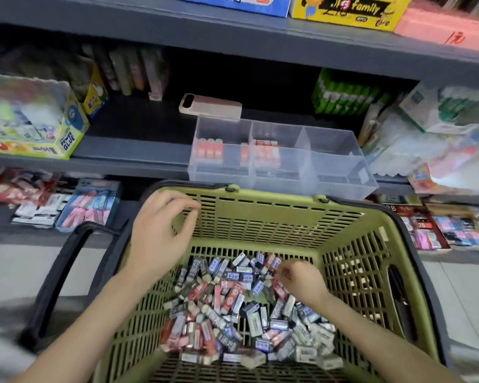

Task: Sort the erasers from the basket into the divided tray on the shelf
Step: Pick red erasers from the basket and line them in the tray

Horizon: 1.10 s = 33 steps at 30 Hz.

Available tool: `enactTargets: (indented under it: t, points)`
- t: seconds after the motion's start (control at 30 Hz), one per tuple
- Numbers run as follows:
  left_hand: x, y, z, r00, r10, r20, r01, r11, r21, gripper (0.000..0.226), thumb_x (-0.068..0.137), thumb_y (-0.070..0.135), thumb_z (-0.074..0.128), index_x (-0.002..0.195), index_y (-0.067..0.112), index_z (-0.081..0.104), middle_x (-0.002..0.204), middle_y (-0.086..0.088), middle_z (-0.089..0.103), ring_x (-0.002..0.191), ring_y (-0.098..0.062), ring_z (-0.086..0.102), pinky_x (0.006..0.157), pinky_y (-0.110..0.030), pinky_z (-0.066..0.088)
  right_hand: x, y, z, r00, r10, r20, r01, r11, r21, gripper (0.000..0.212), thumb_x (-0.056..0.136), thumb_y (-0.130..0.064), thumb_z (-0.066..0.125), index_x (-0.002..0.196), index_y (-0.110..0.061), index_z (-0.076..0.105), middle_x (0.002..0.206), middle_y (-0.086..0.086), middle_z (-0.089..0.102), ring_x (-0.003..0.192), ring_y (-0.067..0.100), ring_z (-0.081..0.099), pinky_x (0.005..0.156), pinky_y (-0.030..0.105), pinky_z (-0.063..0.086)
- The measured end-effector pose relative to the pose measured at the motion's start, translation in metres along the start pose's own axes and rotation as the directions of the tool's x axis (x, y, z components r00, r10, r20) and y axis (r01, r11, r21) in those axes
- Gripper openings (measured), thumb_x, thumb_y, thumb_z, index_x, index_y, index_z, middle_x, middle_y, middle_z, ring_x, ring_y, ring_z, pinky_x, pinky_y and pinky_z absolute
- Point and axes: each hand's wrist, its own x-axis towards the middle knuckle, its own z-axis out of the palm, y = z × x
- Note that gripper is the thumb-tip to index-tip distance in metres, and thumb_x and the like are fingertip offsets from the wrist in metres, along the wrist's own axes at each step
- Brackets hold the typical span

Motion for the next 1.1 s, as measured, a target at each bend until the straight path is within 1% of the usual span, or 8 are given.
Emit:
enactTargets:
  t: [0.17,0.3,0.43,0.73,0.83,0.97,1.03,1.1]
  points:
    - [-0.023,0.002,-0.001,0.986,-0.113,0.122,0.118,0.992,-0.038,0.014,0.084,0.005,0.066,0.095,0.011,0.071,0.098,0.001,0.064,0.096,-0.020,0.058,0.087,-0.036,0.043,-0.006,0.014,0.039,0.997,-0.027,0.070,0.044,0.967,-0.252,0.040,0.075,-0.041,0.067,0.111,-0.024,0.060,0.109,-0.004,0.058,0.107,0.017,0.049,0.072,0.025,0.045]
    - [-0.028,0.005,0.001,0.976,-0.148,0.163,0.157,0.986,-0.048,0.015,0.085,0.006,0.065,0.098,0.010,0.071,0.100,0.001,0.064,0.099,-0.019,0.057,0.090,-0.039,0.045,0.001,0.030,0.040,0.998,0.009,-0.060,-0.021,0.977,-0.211,0.062,0.074,-0.050,0.068,0.126,-0.024,0.048,0.120,-0.002,0.050,0.113,0.018,0.043,0.090,0.029,0.043]
    - [-0.028,0.005,0.004,0.969,-0.167,0.180,0.178,0.983,-0.046,0.016,0.086,0.007,0.064,0.099,0.011,0.071,0.102,0.001,0.064,0.096,-0.016,0.058,0.091,-0.037,0.046,0.011,0.047,0.034,1.000,-0.013,0.019,0.017,0.966,-0.259,0.072,0.074,-0.064,0.059,0.135,-0.031,0.043,0.120,0.001,0.045,0.115,0.021,0.039,0.097,0.034,0.035]
    - [-0.029,0.004,0.012,0.947,-0.200,0.250,0.221,0.974,-0.058,0.014,0.086,0.009,0.063,0.097,0.014,0.071,0.100,0.006,0.062,0.091,-0.014,0.059,0.087,-0.033,0.048,0.022,0.036,0.050,0.962,-0.269,-0.052,0.245,0.930,-0.273,0.043,0.077,-0.059,0.060,0.102,-0.024,0.064,0.105,-0.001,0.052,0.103,0.021,0.043,0.088,0.035,0.033]
    - [-0.028,0.007,0.017,0.918,-0.242,0.313,0.294,0.947,-0.131,0.017,0.087,0.009,0.063,0.094,0.023,0.069,0.100,0.009,0.062,0.092,-0.004,0.058,0.082,-0.014,0.045,0.022,0.039,0.043,0.930,-0.367,-0.032,0.340,0.889,-0.306,0.039,0.078,-0.057,0.061,0.095,-0.022,0.068,0.101,-0.004,0.055,0.098,0.021,0.046,0.086,0.034,0.033]
    - [-0.029,0.021,0.031,0.795,-0.377,0.476,0.537,0.802,-0.262,0.019,0.086,0.011,0.064,0.093,0.028,0.065,0.097,0.012,0.066,0.093,0.000,0.060,0.083,-0.018,0.047,0.013,0.030,0.014,0.934,-0.342,-0.105,0.318,0.928,-0.196,0.039,0.077,-0.060,0.057,0.094,-0.027,0.070,0.097,-0.011,0.058,0.093,0.015,0.044,0.078,0.029,0.029]
    - [-0.033,0.032,0.042,0.673,-0.433,0.600,0.693,0.652,-0.308,0.023,0.081,0.022,0.069,0.102,0.029,0.060,0.102,0.009,0.065,0.101,-0.008,0.060,0.095,-0.032,0.048,0.004,0.013,-0.004,0.933,-0.241,-0.269,0.267,0.962,0.064,0.036,0.074,-0.056,0.063,0.090,-0.024,0.073,0.090,-0.013,0.059,0.086,0.013,0.043,0.074,0.030,0.032]
    - [-0.036,0.046,0.055,0.564,-0.421,0.711,0.804,0.476,-0.356,0.061,0.067,0.045,0.074,0.121,0.032,0.049,0.112,0.007,0.062,0.109,-0.014,0.059,0.100,-0.037,0.044,-0.008,-0.011,-0.016,0.923,-0.145,-0.357,0.273,0.900,0.339,0.032,0.072,-0.052,0.067,0.083,-0.022,0.073,0.082,-0.014,0.060,0.081,0.011,0.045,0.074,0.029,0.036]
